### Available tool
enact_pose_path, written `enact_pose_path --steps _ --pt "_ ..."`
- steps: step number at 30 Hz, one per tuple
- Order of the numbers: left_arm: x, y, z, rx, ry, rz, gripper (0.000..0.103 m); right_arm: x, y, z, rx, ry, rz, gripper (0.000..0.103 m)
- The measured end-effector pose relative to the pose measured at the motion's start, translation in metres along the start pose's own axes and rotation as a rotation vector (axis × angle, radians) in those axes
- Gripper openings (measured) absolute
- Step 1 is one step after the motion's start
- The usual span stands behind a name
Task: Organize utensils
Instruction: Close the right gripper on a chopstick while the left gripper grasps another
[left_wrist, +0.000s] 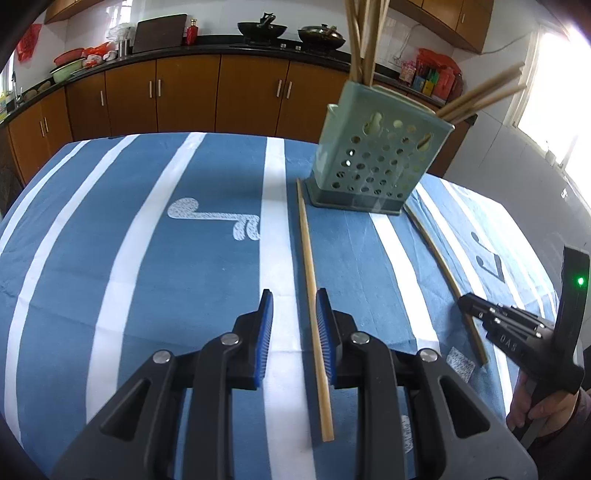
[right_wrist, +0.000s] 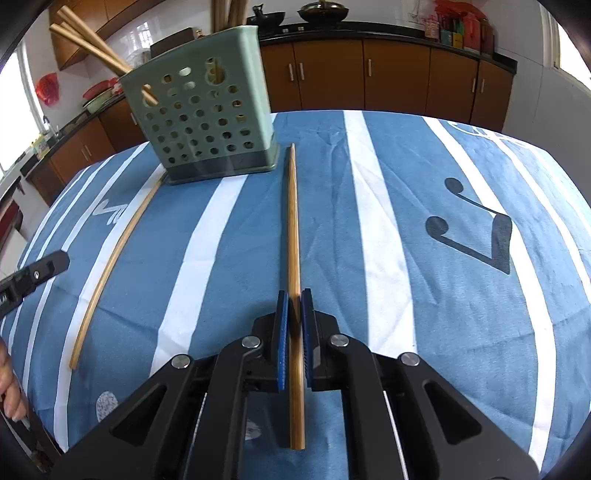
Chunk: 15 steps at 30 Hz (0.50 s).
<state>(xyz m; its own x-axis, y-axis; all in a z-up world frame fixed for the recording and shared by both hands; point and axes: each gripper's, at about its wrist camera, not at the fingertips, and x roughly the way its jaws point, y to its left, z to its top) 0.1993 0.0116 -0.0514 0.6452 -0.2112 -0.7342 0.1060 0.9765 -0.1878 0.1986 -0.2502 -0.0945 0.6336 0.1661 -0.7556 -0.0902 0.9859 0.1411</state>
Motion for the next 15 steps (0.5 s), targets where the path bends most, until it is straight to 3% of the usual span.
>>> enact_pose_path --steps 8,15 --pt "0.015 -0.011 -0.006 0.03 0.042 -0.009 0.025 -0.001 -0.05 0.012 0.156 -0.019 -0.118 0.008" --pt "0.037 -0.023 -0.012 0.075 0.092 0.024 0.02 -0.001 -0.066 0.012 0.179 -0.022 -0.117 0.008"
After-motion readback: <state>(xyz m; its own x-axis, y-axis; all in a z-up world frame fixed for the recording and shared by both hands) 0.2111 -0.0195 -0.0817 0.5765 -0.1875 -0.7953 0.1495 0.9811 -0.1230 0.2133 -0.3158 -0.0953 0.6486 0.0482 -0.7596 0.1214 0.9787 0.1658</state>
